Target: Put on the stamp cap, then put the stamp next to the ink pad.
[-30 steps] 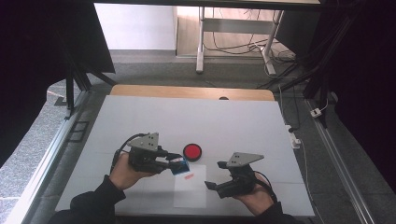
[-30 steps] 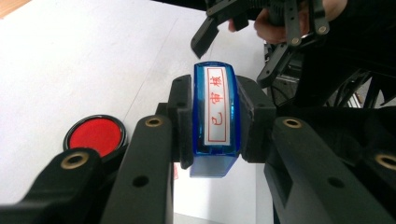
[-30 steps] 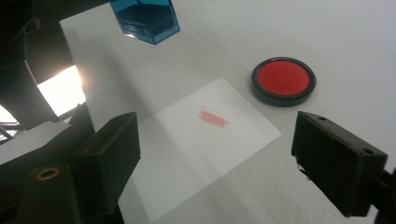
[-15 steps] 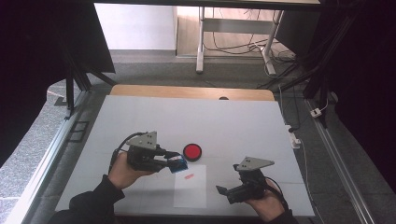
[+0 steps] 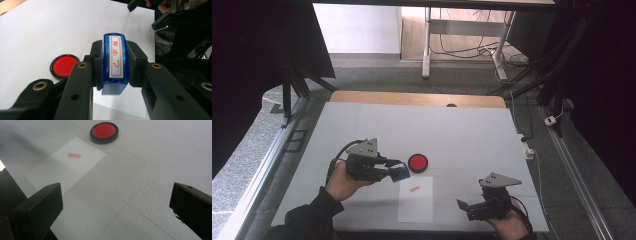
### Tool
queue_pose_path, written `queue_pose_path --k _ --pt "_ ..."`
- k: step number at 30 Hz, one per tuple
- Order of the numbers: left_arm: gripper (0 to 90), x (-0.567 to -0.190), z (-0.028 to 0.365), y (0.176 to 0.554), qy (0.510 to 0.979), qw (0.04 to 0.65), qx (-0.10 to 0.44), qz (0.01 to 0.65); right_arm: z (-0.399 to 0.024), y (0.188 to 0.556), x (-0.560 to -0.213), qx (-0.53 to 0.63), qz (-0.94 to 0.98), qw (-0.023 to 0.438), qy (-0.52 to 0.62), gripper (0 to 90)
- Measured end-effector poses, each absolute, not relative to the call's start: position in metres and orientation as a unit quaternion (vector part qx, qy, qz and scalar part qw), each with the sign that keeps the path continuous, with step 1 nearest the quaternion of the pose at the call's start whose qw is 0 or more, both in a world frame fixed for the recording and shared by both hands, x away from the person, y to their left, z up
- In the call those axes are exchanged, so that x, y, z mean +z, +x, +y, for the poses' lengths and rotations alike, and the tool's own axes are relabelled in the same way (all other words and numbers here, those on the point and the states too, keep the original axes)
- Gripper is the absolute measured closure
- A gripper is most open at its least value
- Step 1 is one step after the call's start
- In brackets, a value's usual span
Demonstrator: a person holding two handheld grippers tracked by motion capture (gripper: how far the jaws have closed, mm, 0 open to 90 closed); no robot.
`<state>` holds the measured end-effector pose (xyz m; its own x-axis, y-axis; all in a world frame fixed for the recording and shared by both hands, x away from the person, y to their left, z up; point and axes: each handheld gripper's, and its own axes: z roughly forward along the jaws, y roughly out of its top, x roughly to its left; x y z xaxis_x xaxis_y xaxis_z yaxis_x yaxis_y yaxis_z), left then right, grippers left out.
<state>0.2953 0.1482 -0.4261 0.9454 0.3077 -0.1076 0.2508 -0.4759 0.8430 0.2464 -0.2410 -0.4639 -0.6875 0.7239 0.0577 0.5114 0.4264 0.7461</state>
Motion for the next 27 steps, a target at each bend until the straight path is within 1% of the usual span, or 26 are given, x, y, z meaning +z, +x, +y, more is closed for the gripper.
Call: queue_pose_path --k 13,27 --pt "70.4 -0.426 0.153 0.298 0.857 0.481 0.037 0.18 -0.246 0.244 -0.464 0.373 0.829 0.151 0.389 0.0" --pt "70.4 -0.433 0.163 0.305 0.858 0.461 0.06 0.218 -0.249 0.244 -0.463 0.374 0.827 0.146 0.394 0.0"
